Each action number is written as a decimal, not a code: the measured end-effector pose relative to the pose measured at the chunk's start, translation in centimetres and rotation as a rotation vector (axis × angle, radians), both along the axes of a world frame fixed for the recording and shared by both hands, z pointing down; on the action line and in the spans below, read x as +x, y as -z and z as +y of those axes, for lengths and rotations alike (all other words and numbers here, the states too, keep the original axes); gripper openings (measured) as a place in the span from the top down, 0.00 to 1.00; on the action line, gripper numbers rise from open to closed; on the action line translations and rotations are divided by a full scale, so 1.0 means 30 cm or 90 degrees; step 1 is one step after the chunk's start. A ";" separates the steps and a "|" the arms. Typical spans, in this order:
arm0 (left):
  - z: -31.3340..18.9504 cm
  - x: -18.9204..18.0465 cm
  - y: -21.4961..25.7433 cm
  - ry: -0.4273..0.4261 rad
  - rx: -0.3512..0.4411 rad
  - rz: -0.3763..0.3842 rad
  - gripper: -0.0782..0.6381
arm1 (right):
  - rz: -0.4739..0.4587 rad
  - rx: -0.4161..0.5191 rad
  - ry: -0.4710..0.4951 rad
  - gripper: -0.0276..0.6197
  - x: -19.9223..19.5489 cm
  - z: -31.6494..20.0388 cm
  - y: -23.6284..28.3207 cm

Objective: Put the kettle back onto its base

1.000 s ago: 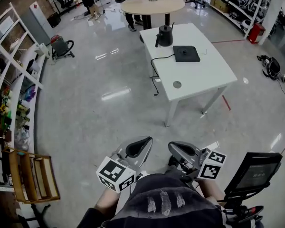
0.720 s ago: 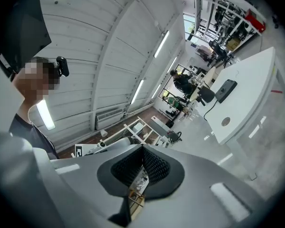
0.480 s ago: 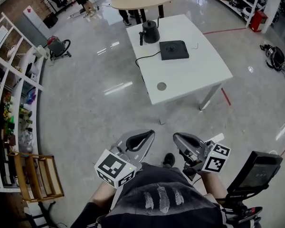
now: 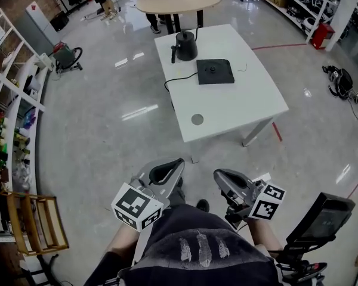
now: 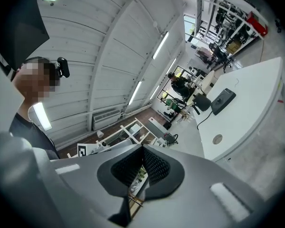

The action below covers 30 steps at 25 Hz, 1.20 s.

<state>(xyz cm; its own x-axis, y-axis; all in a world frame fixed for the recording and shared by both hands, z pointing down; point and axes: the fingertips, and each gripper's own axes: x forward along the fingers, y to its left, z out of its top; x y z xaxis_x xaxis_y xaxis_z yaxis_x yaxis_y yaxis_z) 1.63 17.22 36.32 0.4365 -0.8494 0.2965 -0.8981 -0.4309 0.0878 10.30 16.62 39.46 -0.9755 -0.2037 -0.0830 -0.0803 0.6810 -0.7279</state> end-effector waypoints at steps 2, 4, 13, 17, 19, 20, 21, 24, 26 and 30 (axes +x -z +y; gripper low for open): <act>-0.040 -0.050 -0.010 0.003 0.000 0.002 0.89 | 0.012 0.001 -0.009 0.96 -0.030 -0.035 0.004; -0.093 -0.084 -0.012 -0.007 0.003 0.013 0.89 | 0.022 -0.008 -0.016 0.96 -0.073 -0.082 0.006; -0.323 -0.352 0.013 -0.032 0.029 0.080 0.89 | 0.103 0.005 -0.005 0.96 -0.406 -0.250 0.025; -0.408 -0.513 -0.028 -0.042 0.017 0.104 0.89 | 0.130 -0.010 -0.019 0.96 -0.542 -0.326 -0.009; -0.457 -0.549 -0.047 -0.059 0.012 0.111 0.89 | 0.145 -0.009 -0.035 0.96 -0.579 -0.363 -0.014; -0.480 -0.554 -0.051 -0.070 0.010 0.112 0.89 | 0.152 -0.008 -0.043 0.96 -0.586 -0.379 -0.013; -0.500 -0.553 -0.054 -0.080 0.008 0.112 0.89 | 0.157 -0.008 -0.048 0.96 -0.590 -0.393 -0.011; -0.535 -0.542 -0.056 -0.101 0.003 0.111 0.89 | 0.160 -0.019 -0.062 0.96 -0.588 -0.415 -0.010; -0.549 -0.532 -0.059 -0.111 0.000 0.113 0.89 | 0.160 -0.026 -0.076 0.96 -0.578 -0.427 -0.011; -0.578 -0.502 -0.062 -0.132 -0.008 0.105 0.89 | 0.148 -0.042 -0.092 0.96 -0.566 -0.443 -0.010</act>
